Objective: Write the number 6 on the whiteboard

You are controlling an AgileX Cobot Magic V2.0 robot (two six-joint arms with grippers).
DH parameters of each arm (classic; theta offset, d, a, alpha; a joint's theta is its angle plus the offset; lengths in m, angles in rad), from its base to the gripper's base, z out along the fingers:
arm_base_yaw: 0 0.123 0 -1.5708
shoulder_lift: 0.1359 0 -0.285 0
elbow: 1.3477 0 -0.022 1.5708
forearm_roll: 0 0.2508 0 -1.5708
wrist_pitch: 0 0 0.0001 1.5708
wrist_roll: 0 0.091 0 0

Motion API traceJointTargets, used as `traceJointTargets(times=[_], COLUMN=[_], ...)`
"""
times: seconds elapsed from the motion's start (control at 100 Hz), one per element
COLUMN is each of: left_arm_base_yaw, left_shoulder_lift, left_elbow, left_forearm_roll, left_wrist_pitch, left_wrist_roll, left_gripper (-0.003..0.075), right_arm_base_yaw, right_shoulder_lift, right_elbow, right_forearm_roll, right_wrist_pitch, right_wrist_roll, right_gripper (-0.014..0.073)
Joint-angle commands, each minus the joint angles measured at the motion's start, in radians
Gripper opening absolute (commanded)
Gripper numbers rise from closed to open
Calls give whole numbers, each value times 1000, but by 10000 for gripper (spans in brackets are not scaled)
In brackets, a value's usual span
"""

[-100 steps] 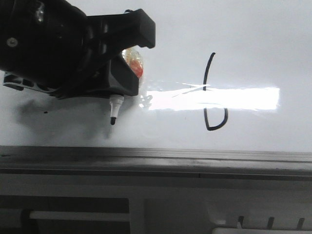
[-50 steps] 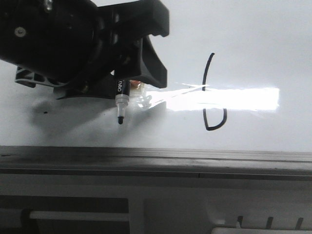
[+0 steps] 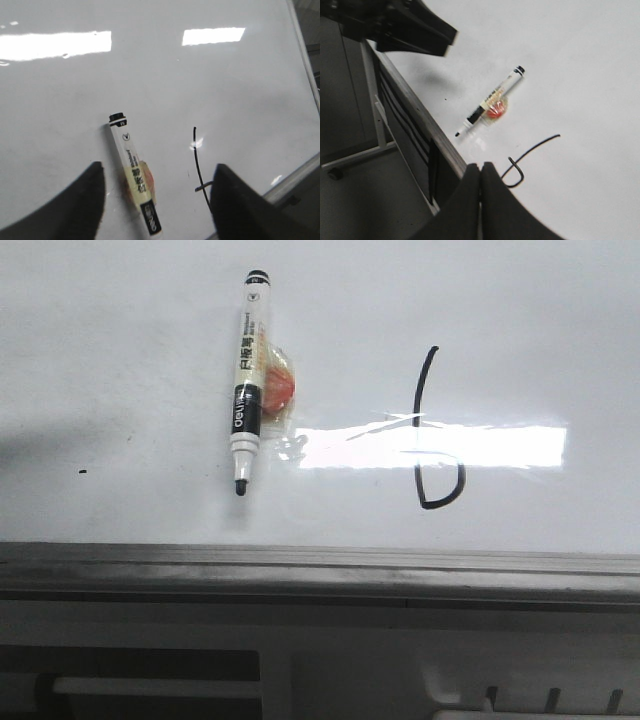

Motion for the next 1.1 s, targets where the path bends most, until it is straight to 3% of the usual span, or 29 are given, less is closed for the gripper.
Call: traceJointTargets(times=[0.0,0.06,0.15,0.25,0.93,1.03,1.09], left_arm_base_yaw=[-1,-1,-1,-1,1,32,84], left_shoulder_lift=[-142,-238,-352,-441,-533,-600,-664], left_elbow=[63,131,201,252,328,381,423], left_forearm_roll=[37,37,40,36,34,242,397], left_wrist_pitch=[1,1,1,1,-28,-91,-106], left_wrist_roll=[11,11,13,13,13,5,-88], left_gripper=[145,-19,-19,-19,-19,-19,-19], right_arm_base_yaw=[-5,-5,-5,-5,-5,-5,-5], right_shoulder_lift=[-101,-184,-315,-428,-384,-384,-384], right_elbow=[56,119,213,283,303,303,303], right_forearm_roll=[-119,-238,-356,-364,-357,-357,-357], right_wrist_pitch=[-92,-107,-104,-114,-95,-95,-95], right_wrist_roll=[119,238,331,331,331,331,331], right_gripper=[-64,-64,-64,-64,-64,-64,-64])
